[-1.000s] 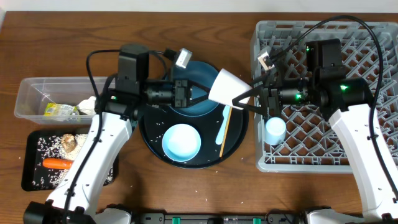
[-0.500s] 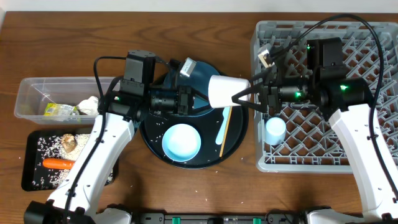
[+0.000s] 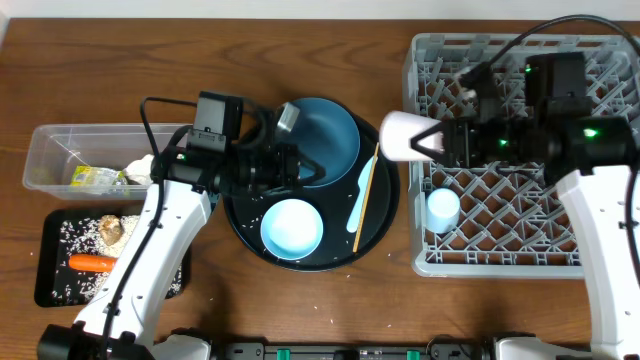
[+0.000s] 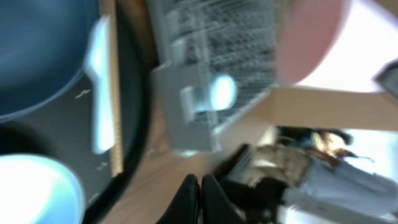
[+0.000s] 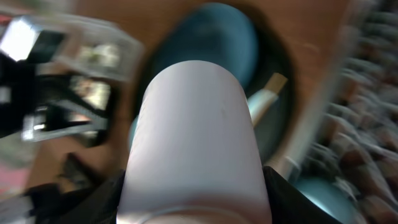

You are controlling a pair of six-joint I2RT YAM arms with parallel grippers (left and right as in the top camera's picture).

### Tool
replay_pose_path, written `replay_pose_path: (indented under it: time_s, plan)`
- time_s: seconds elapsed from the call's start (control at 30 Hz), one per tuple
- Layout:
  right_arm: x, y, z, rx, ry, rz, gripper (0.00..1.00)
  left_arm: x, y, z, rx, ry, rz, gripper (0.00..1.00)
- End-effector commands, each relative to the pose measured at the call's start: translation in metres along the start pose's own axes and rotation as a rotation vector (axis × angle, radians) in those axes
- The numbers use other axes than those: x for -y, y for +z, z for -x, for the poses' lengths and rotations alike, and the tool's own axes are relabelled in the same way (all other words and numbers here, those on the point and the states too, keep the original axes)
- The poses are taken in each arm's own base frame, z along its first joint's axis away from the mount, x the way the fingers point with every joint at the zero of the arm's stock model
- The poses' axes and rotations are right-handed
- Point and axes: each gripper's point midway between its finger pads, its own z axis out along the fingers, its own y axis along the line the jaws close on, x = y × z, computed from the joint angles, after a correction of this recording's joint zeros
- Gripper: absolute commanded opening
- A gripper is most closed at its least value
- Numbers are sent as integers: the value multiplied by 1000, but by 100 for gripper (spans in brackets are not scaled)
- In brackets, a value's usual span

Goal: Sort waste into correct bins and load items into the dishwasher rack
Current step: 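Carry the white cup right into the rack with the right gripper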

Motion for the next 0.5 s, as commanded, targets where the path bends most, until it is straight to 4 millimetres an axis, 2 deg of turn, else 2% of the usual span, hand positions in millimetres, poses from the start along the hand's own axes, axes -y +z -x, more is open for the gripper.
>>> replay_pose_path:
  time_s: [0.0,0.1,0.23,0.47]
  plan:
    - [50,-31,5,36,91,-313,1,-39,-3,2,29,17,206,6]
    - [83,-55,-9,18,227,-493,1,-53,-7,-6,8,2,288,6]
    - [127,-88,-33,11,436,-686,1,-61,-9,-14,-21,2,327,6]
    - [188,-138,-63,55,708,-817,1,-64,-9,-23,-49,-18,338,6]
